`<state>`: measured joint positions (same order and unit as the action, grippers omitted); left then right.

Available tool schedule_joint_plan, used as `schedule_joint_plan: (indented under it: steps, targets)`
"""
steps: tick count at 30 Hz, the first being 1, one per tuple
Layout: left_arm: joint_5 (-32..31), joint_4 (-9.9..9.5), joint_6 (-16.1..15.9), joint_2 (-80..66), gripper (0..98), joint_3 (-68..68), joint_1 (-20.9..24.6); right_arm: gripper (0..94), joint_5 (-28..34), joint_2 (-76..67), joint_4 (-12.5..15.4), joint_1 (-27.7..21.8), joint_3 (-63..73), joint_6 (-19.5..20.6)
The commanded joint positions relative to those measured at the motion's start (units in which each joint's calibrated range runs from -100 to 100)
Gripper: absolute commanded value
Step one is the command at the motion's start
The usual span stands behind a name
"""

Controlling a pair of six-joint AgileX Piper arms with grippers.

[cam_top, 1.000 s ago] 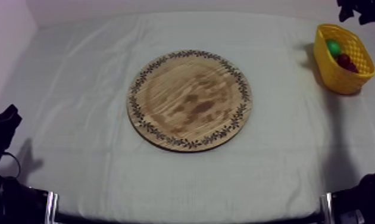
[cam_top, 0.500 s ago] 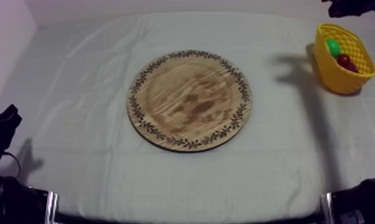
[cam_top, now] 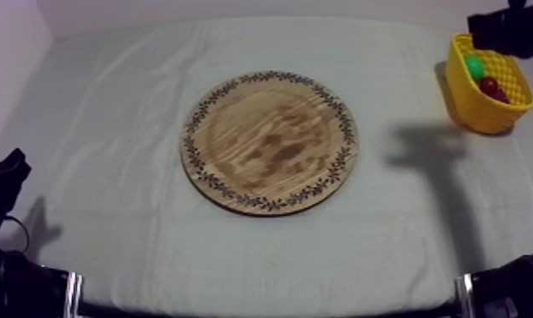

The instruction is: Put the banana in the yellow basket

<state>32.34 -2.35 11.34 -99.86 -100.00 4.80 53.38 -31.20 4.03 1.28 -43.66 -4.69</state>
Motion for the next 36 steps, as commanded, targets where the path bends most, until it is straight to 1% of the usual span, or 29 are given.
schedule_joint_plan:
  steps: [1, 5, 8, 11, 18, 20, 25, 29, 33, 36]
  targets:
    - [0.00, -0.02, 0.01, 0.04, 0.1, 0.00, 0.01, 4.9, -2.72, -8.46, -0.19, 0.21, -10.06, -0.19]
    - [0.00, -0.02, 0.01, 0.04, 0.1, 0.00, 0.01, 4.8, -5.77, -17.68, -1.42, 1.03, -20.04, 0.07]
    - [0.00, -0.02, 0.01, 0.04, 0.1, 0.00, 0.01, 4.6, -6.28, -24.01, -2.78, 1.59, -26.58, 0.54]
    - [0.00, -0.02, 0.01, 0.04, 0.1, 0.00, 0.01, 4.3, -6.88, -30.01, -3.56, 1.72, -32.46, 0.63]
    - [0.00, -0.02, 0.01, 0.04, 0.1, 0.00, 0.01, 3.8, -8.34, -41.73, -3.21, 1.34, -42.97, -0.66]
    - [0.00, -0.02, -0.01, 0.04, 0.1, 0.00, 0.01, 2.0, -8.86, -44.74, -3.02, 1.29, -45.93, -1.29]
    - [0.00, -0.02, 0.01, 0.04, 0.1, 0.00, 0.01, 0.5, -11.58, -49.98, -3.57, 1.16, -52.07, -1.26]
    - [0.00, -0.02, -0.02, 0.04, 0.1, 0.00, 0.01, 0.3, -13.01, -52.71, -3.35, 1.38, -54.56, -1.21]
    - [0.00, -0.02, -0.02, 0.04, 0.1, 0.00, 0.01, 0.3, -13.94, -55.10, -3.18, 1.24, -55.38, 0.02]
    - [0.00, -0.02, 0.00, 0.04, 0.1, 0.00, 0.01, 0.3, -14.30, -56.52, -3.20, 1.19, -55.63, -0.83]
